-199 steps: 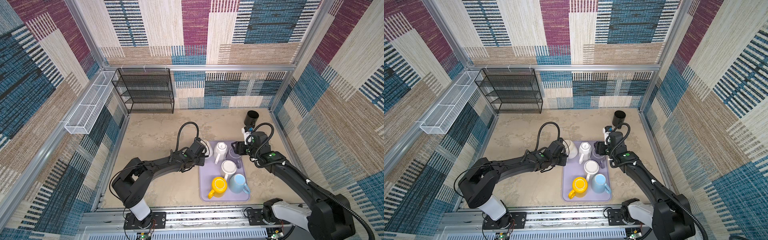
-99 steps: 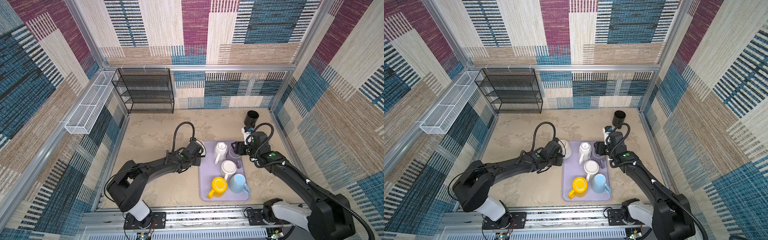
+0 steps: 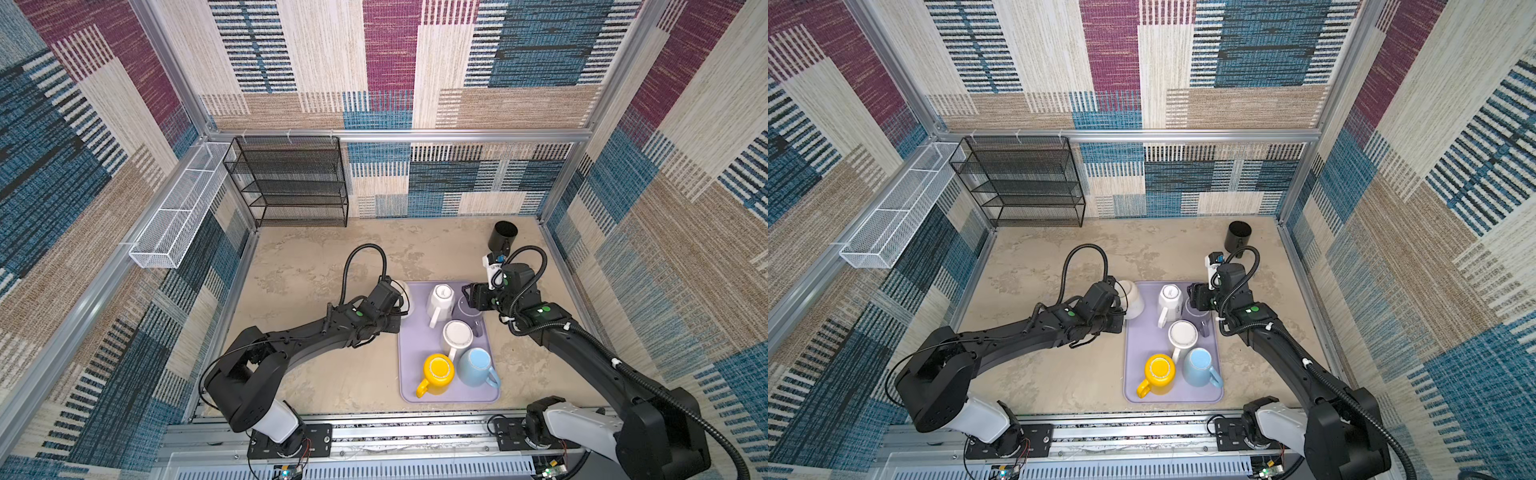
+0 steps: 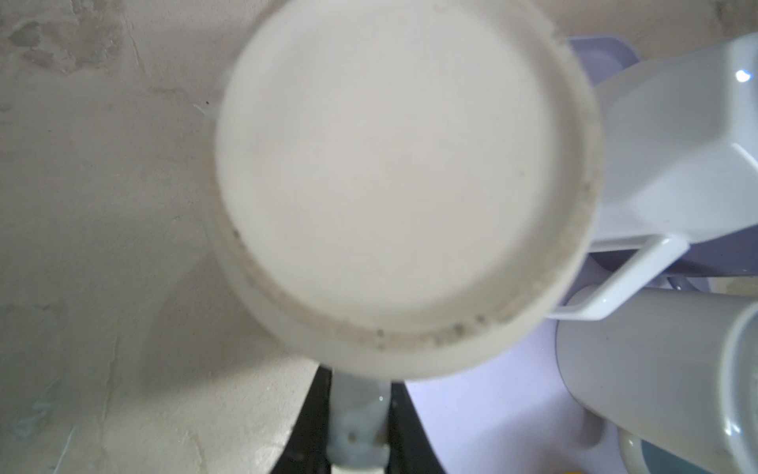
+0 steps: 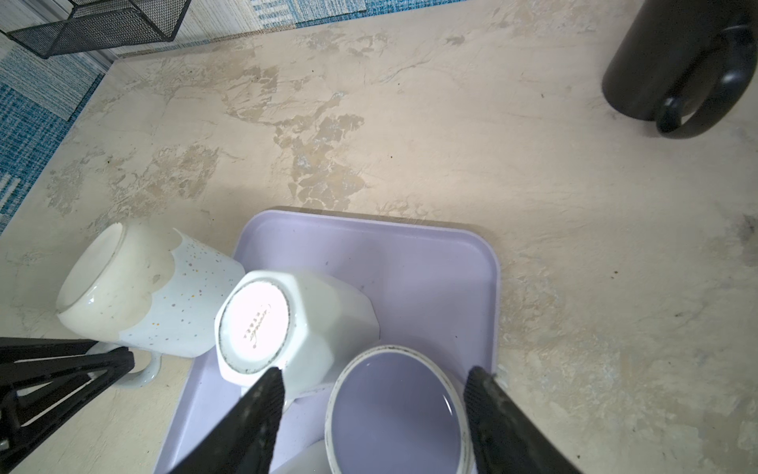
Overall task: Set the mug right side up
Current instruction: 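Lift the cream mug with the left gripper and tilt it off the tray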
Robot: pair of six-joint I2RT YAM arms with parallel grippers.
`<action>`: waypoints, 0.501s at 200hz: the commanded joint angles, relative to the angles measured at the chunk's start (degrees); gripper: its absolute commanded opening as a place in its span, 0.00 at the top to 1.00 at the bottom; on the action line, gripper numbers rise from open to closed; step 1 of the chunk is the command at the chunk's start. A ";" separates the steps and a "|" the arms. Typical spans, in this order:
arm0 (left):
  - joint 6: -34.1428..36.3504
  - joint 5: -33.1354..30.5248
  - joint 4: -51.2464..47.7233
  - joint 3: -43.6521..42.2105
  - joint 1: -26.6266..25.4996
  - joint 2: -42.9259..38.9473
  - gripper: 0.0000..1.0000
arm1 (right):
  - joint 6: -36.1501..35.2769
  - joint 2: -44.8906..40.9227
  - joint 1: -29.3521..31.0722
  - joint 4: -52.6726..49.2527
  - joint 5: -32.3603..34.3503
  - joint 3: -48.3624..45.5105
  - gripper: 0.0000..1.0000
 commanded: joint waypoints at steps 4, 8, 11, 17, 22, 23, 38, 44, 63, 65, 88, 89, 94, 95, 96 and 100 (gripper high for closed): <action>0.65 1.72 6.04 -0.39 0.22 -1.90 1.00 | 0.29 -0.50 0.04 0.68 -0.07 -0.08 0.28; 0.68 2.11 6.14 -0.42 0.32 -2.17 1.00 | 0.33 -0.58 0.07 0.66 -0.27 -0.10 0.28; 0.67 2.40 6.16 -0.49 0.31 -2.40 1.00 | 0.42 -0.57 0.09 0.66 -0.44 -0.15 0.28; 0.64 2.85 6.30 -0.44 0.37 -2.83 1.00 | 0.49 -0.78 0.01 0.72 -0.86 -0.34 0.28; 0.66 3.20 6.39 -0.53 0.39 -3.17 1.00 | 0.60 -0.90 0.10 0.75 -1.28 -0.43 0.28; 0.63 3.32 6.40 -0.56 0.39 -3.22 1.00 | 0.62 -0.95 0.09 0.79 -1.33 -0.45 0.28; 0.69 3.95 6.43 -0.59 0.56 -4.32 1.00 | 0.92 -1.68 0.13 1.00 -2.81 -0.87 0.28; 0.68 4.14 6.50 -0.68 0.63 -4.93 1.00 | 1.11 -2.16 0.12 1.10 -3.33 -0.91 0.28; 0.64 4.73 6.59 -0.92 0.87 -6.45 1.00 | 1.65 -3.51 0.11 1.56 -5.06 -1.24 0.28; 0.54 4.76 6.65 -0.94 0.91 -6.61 1.00 | 1.75 -3.65 0.11 1.54 -5.32 -1.19 0.28; 0.33 5.76 7.55 -1.51 1.09 -8.34 1.00 | 2.65 -4.65 0.11 2.59 -8.70 -1.30 0.28; 0.33 5.83 7.64 -1.53 1.09 -8.44 1.00 | 2.66 -4.67 0.14 2.68 -8.83 -1.37 0.28; 0.31 6.11 7.88 -1.62 1.19 -8.81 1.00 | 2.95 -4.76 0.16 2.98 -9.63 -1.39 0.28; 0.32 6.14 7.85 -1.63 1.19 -8.89 1.00 | 2.99 -4.77 0.16 3.05 -9.82 -1.45 0.28; 0.33 6.15 7.92 -1.60 1.23 -8.97 1.00 | 3.05 -4.73 0.16 3.13 -10.00 -1.49 0.29; 0.33 6.56 8.01 -1.64 1.31 -9.26 1.00 | 3.20 -4.91 0.19 3.48 -10.71 -1.56 0.29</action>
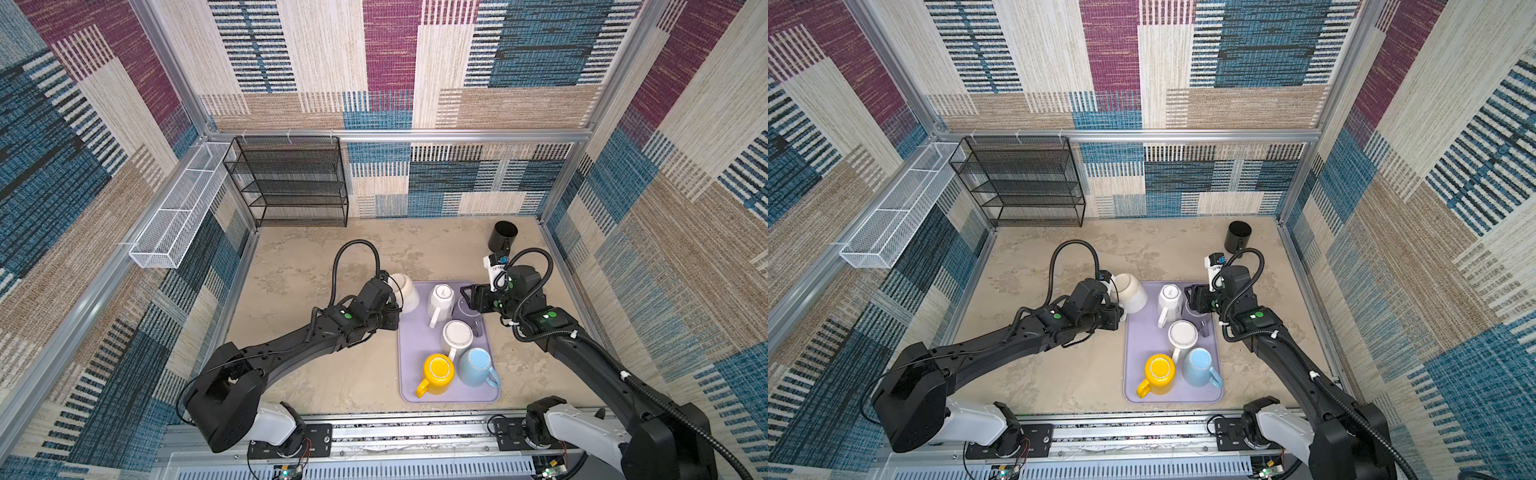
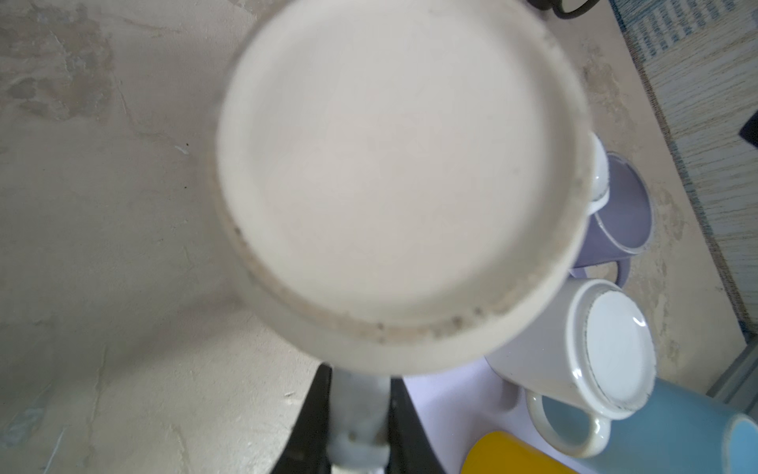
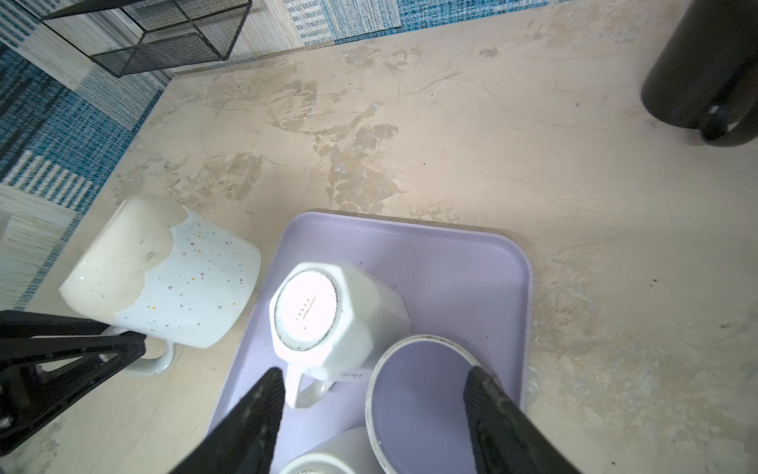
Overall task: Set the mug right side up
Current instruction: 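Lift the cream mug with the left gripper and tilt it off the tray, then raise the cream mug with the left gripper while the right gripper reaches toward it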
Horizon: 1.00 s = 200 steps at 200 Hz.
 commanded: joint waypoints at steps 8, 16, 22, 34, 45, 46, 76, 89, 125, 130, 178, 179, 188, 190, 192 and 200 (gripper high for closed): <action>0.23 2.16 6.38 -0.18 0.49 -2.30 1.00 | 2.27 -0.72 0.15 4.13 -6.66 -0.69 0.29; 0.24 2.49 6.46 -0.11 0.53 -2.88 1.00 | 2.93 -0.81 0.10 5.15 -8.34 -1.03 0.29; 0.15 2.65 6.52 -0.20 0.57 -3.31 1.00 | 3.31 -0.80 0.11 6.08 -9.74 -1.29 0.30; -0.12 3.20 6.99 -0.35 0.70 -4.18 1.00 | 4.04 -0.68 0.23 7.67 -12.52 -1.74 0.31; -0.50 3.87 7.66 -0.47 0.86 -4.85 1.00 | 4.83 -0.63 0.41 8.94 -14.10 -2.09 0.32; -0.48 3.90 7.76 -0.46 0.88 -4.95 1.00 | 4.90 -0.63 0.47 9.03 -14.27 -2.07 0.32; -1.67 6.20 9.89 -0.66 1.18 -6.43 1.00 | 6.62 -0.84 0.81 12.14 -17.99 -2.95 0.33; -2.10 6.97 10.97 -0.69 1.45 -6.96 1.00 | 7.46 -1.20 1.00 13.55 -19.52 -3.50 0.33; -2.83 8.50 12.49 0.11 1.85 -7.31 1.00 | 9.85 -1.85 1.55 17.99 -24.09 -5.37 0.37; -3.10 8.71 12.97 0.10 1.95 -7.34 1.00 | 10.21 -1.88 1.61 18.67 -24.67 -5.70 0.38; -5.08 12.19 18.01 -0.62 2.74 -7.34 1.00 | 13.23 -1.55 3.78 23.81 -26.73 -7.29 0.39; -5.10 12.32 18.04 -0.49 2.79 -7.34 1.00 | 13.28 -1.53 3.82 23.94 -26.77 -7.26 0.39; -5.10 13.35 18.37 -0.20 2.96 -7.09 1.00 | 13.76 -1.43 4.35 24.74 -26.80 -7.38 0.40; -5.07 13.51 18.41 -0.12 2.98 -7.08 1.00 | 13.88 -1.29 4.48 24.93 -26.81 -7.47 0.40; -5.08 13.69 18.53 -0.17 3.07 -7.08 1.00 | 13.97 -1.26 4.58 25.18 -26.82 -7.50 0.40; -5.27 14.19 19.11 -0.13 3.10 -7.08 1.00 | 14.44 -1.11 5.09 26.01 -27.04 -7.59 0.40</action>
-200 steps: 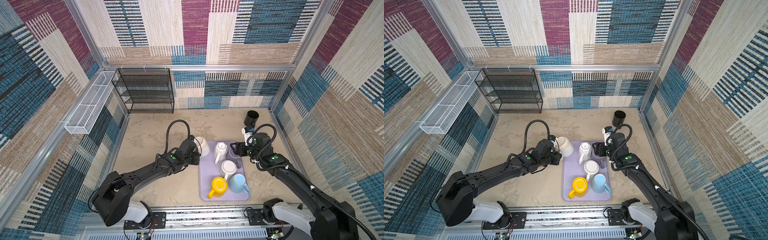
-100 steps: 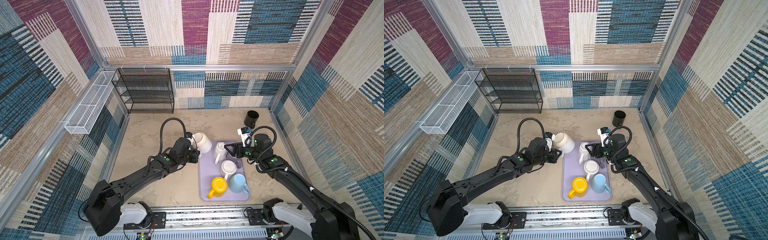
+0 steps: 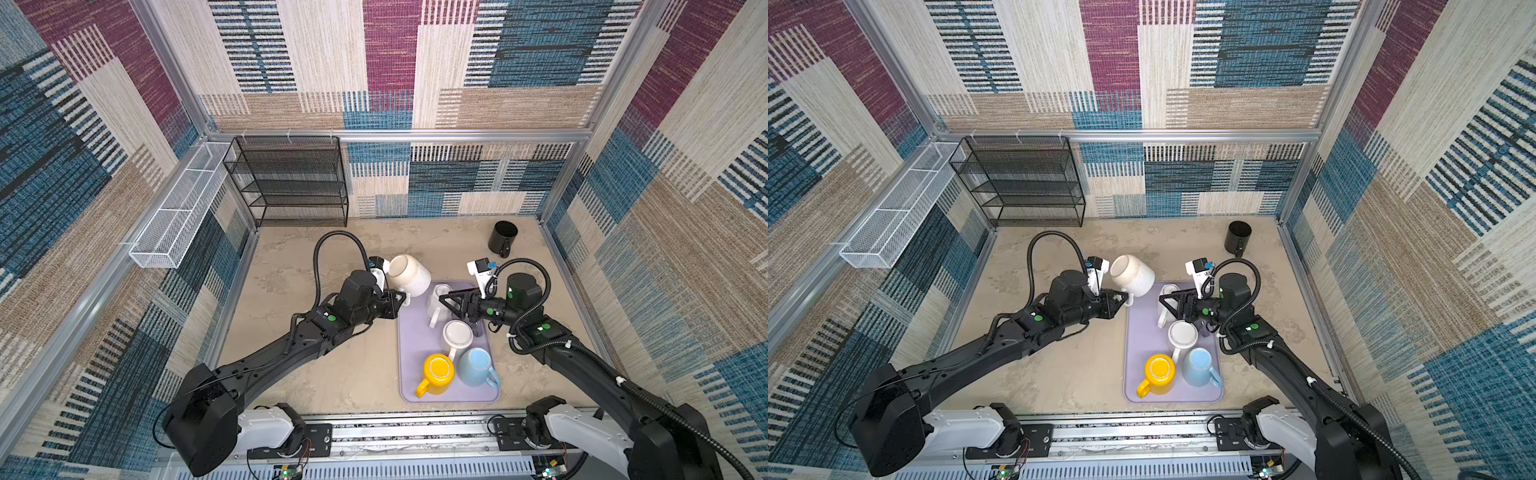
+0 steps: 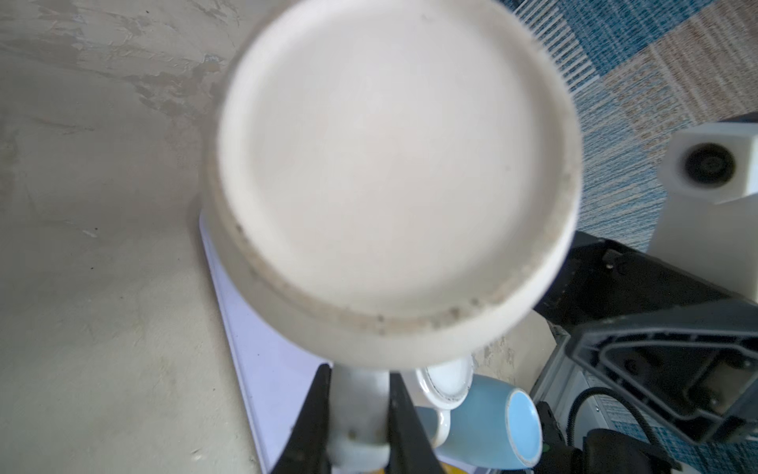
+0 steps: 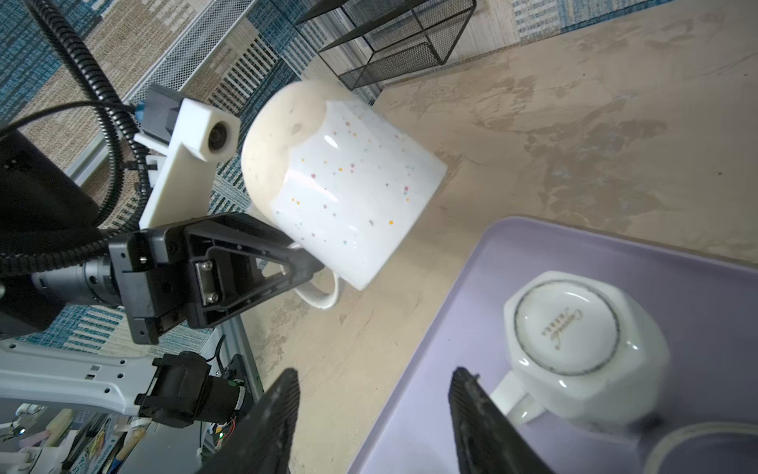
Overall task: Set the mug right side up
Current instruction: 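Raise the cream mug with the left gripper while the right gripper reaches toward it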
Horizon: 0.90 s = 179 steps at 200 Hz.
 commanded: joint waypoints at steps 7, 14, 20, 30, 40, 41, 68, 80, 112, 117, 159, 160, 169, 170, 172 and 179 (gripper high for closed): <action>-1.39 3.46 9.66 0.56 0.51 -0.17 1.00 | 2.85 0.60 1.44 6.49 -1.59 -0.47 0.40; -1.70 4.00 10.33 0.50 0.63 -0.19 1.00 | 3.33 0.78 1.83 7.19 -1.76 -0.59 0.40; -2.02 4.43 10.77 0.51 0.71 -0.26 1.00 | 3.65 1.00 2.17 7.86 -1.84 -0.61 0.41; -2.43 5.22 11.94 0.20 0.90 -0.29 1.00 | 4.24 1.22 2.69 8.85 -1.94 -0.69 0.41; -2.76 6.28 13.03 0.08 1.04 -0.43 1.00 | 4.99 1.51 3.07 10.04 -2.38 -0.78 0.41; -2.78 6.41 13.11 0.03 1.05 -0.43 1.00 | 5.08 1.52 3.12 10.19 -2.47 -0.78 0.41; -3.00 8.90 16.58 -0.85 1.34 -0.71 1.00 | 7.65 2.24 4.30 14.35 -3.62 -1.37 0.42; -3.59 9.33 18.31 -1.60 1.42 -1.08 1.00 | 8.48 2.53 4.90 15.78 -3.71 -1.42 0.43; -5.00 10.73 23.48 -3.66 1.84 -2.21 1.00 | 9.82 3.35 6.45 18.30 -3.44 -1.31 0.44; -5.15 10.91 23.99 -3.78 1.91 -2.31 1.00 | 9.99 3.41 6.67 18.63 -3.40 -1.27 0.45; -5.80 11.79 27.40 -5.26 2.14 -3.35 1.00 | 10.58 3.87 8.07 19.99 -2.92 -0.95 0.46; -5.89 11.80 27.54 -5.36 2.16 -3.43 1.00 | 10.62 3.92 8.16 20.07 -2.85 -0.95 0.46; -6.16 11.80 28.44 -5.79 2.26 -3.65 1.00 | 10.91 3.91 8.44 20.57 -2.66 -1.11 0.47; -6.15 11.85 28.54 -5.84 2.27 -3.67 1.00 | 10.91 3.91 8.44 20.57 -2.66 -1.11 0.47; -6.20 11.85 28.62 -5.86 2.28 -3.72 1.00 | 10.90 3.91 8.49 20.72 -2.59 -1.12 0.47; -6.22 11.90 29.25 -6.11 2.28 -3.95 1.00 | 11.26 3.91 8.67 21.33 -2.37 -1.26 0.47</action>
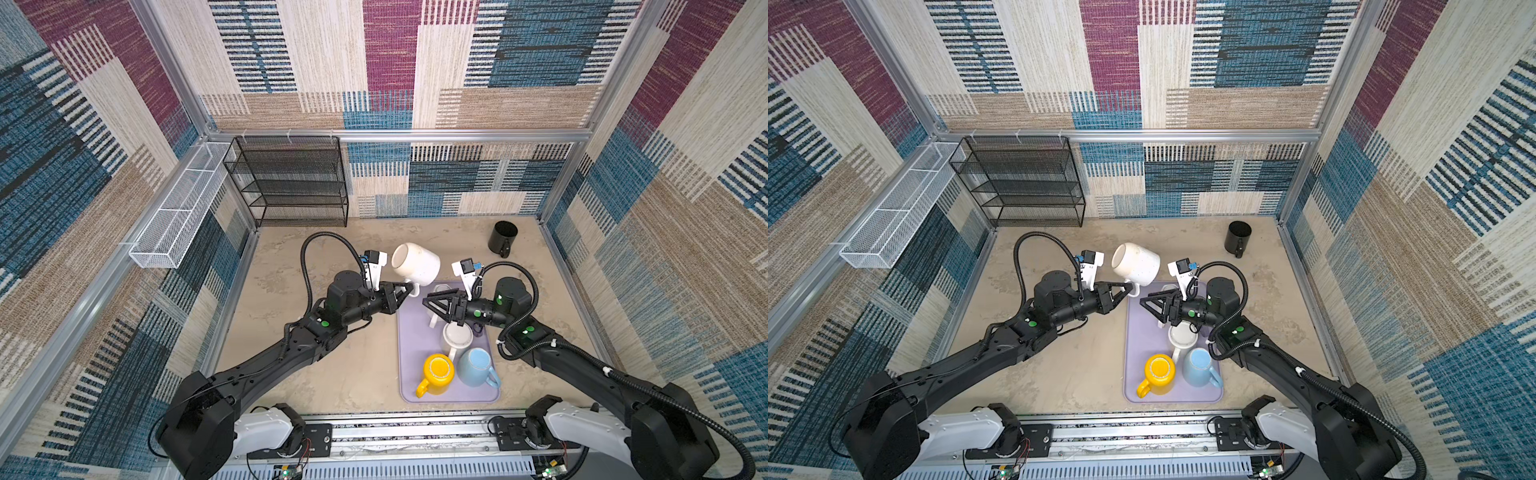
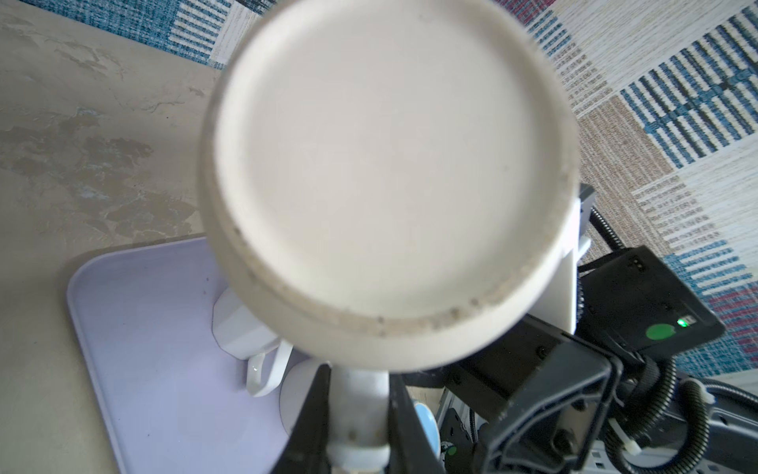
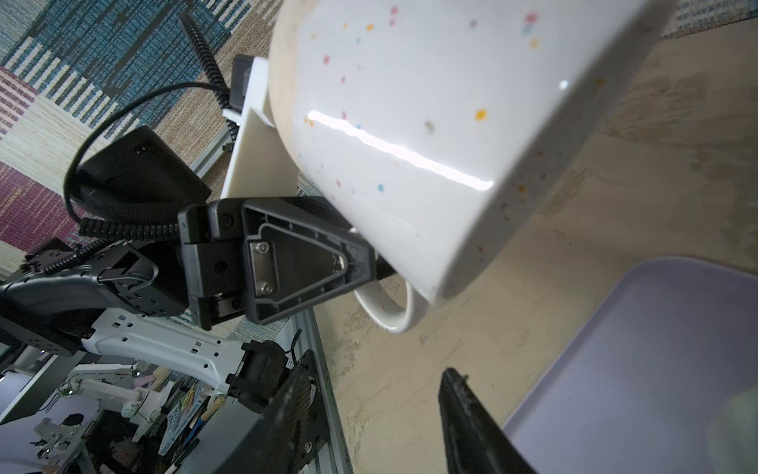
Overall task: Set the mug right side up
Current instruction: 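Raise the cream mug with the left gripper while the right gripper reaches toward it, then close the right gripper on the cream mug's rim beside the left gripper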
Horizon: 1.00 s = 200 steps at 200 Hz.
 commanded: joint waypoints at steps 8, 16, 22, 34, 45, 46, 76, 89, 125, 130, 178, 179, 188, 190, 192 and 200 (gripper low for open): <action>-0.59 1.10 11.07 -0.74 0.16 -1.19 1.00 | 1.92 0.11 0.75 5.00 0.60 -0.10 0.48; -0.65 1.05 11.62 -1.17 0.14 -1.44 1.00 | 2.36 0.10 0.88 5.92 0.74 -0.29 0.48; -0.67 1.10 12.30 -1.56 0.25 -1.59 1.00 | 2.88 0.21 0.95 6.97 0.93 -0.47 0.49; -1.06 1.14 13.63 -2.22 0.31 -1.95 1.00 | 3.74 0.36 1.13 8.82 1.21 -0.82 0.51; -1.02 1.36 14.00 -2.35 0.23 -2.21 1.00 | 4.33 0.45 1.37 10.14 1.56 -1.11 0.51; -1.02 1.41 13.95 -2.31 0.23 -2.19 1.00 | 4.38 0.45 1.38 10.24 1.61 -1.08 0.51; -0.76 1.87 13.53 -2.19 0.39 -2.73 1.00 | 5.66 1.07 1.96 13.59 2.03 -1.81 0.53; -0.95 2.15 14.05 -2.26 0.39 -2.83 1.00 | 6.30 1.32 2.20 15.17 2.06 -2.06 0.53; -1.89 3.03 17.47 -3.05 0.58 -3.38 1.00 | 7.50 2.08 2.62 18.44 2.34 -2.37 0.55; -2.01 3.18 17.62 -3.12 0.62 -3.49 1.00 | 7.59 2.17 2.71 18.73 2.43 -2.37 0.55; -2.79 3.52 19.90 -4.28 0.85 -4.71 1.00 | 9.91 2.35 3.03 23.29 4.00 -3.71 0.57; -2.82 3.54 19.97 -4.28 0.89 -4.71 1.00 | 9.99 2.37 3.09 23.44 4.02 -3.69 0.57; -3.07 3.65 20.54 -4.45 0.97 -4.86 1.00 | 10.42 2.40 3.15 24.45 4.32 -3.90 0.58; -3.16 3.72 20.67 -4.46 0.94 -4.95 1.00 | 10.63 2.47 3.23 24.74 4.38 -3.99 0.58; -3.13 3.78 20.84 -4.52 0.95 -4.97 1.00 | 10.78 2.54 3.24 25.05 4.38 -4.02 0.58; -3.34 3.87 21.46 -4.78 0.95 -5.05 1.00 | 11.23 2.65 3.32 26.12 4.57 -4.15 0.58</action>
